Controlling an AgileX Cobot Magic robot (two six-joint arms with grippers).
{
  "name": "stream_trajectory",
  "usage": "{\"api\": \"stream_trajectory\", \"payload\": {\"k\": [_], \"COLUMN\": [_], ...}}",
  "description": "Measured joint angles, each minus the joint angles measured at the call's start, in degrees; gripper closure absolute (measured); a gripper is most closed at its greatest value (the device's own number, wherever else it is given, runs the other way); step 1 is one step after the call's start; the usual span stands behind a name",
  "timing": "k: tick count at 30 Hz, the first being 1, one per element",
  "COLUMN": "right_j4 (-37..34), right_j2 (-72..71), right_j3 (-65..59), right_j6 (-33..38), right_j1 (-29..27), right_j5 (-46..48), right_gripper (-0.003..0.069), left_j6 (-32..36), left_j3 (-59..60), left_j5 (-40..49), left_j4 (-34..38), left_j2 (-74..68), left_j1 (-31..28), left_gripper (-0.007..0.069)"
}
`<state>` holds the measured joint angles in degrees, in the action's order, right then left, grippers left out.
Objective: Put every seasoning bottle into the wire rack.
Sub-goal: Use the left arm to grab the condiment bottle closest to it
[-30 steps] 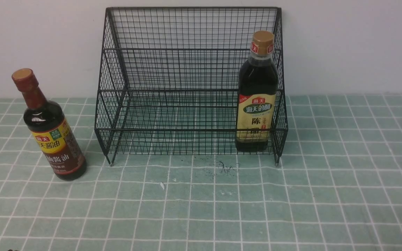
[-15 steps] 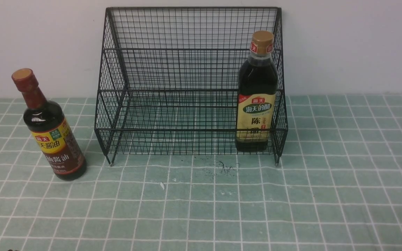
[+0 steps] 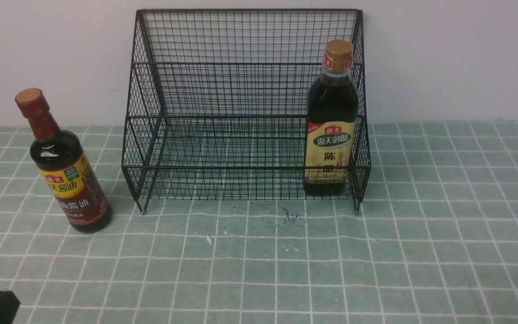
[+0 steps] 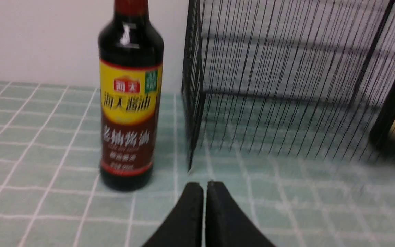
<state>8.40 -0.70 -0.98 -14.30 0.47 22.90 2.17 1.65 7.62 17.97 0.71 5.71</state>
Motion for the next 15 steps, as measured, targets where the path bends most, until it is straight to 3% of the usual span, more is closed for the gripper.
{"api": "stream_trajectory", "payload": {"k": [2,8,10,15], "right_j4": [0.0,0.0,0.0,0.0], "right_j2": [0.0,0.0,0.0,0.0], "right_j3": [0.0,0.0,0.0,0.0], "right_j6": [0.0,0.0,0.0,0.0], "right_j1": [0.0,0.0,0.0,0.0], "right_j5": [0.0,0.0,0.0,0.0], "right_gripper": [0.0672,0.0672,0.0672,0.0672], "left_j6": [-1.0,-1.0,-0.5,1.7], "left_j3": [0.0,0.0,-0.6,-9.4], "left_j5": [-5.3,-18.5,-24.2,-23.4], "left_j4": [5.8,12.3,11.3,0.2], "left_j2": [0.0,0.0,0.0,-3.8], "left_j1": [0.0,0.0,0.0,0.0], "left_gripper": [0.0631,0.0631,0.0631,0.0631]}}
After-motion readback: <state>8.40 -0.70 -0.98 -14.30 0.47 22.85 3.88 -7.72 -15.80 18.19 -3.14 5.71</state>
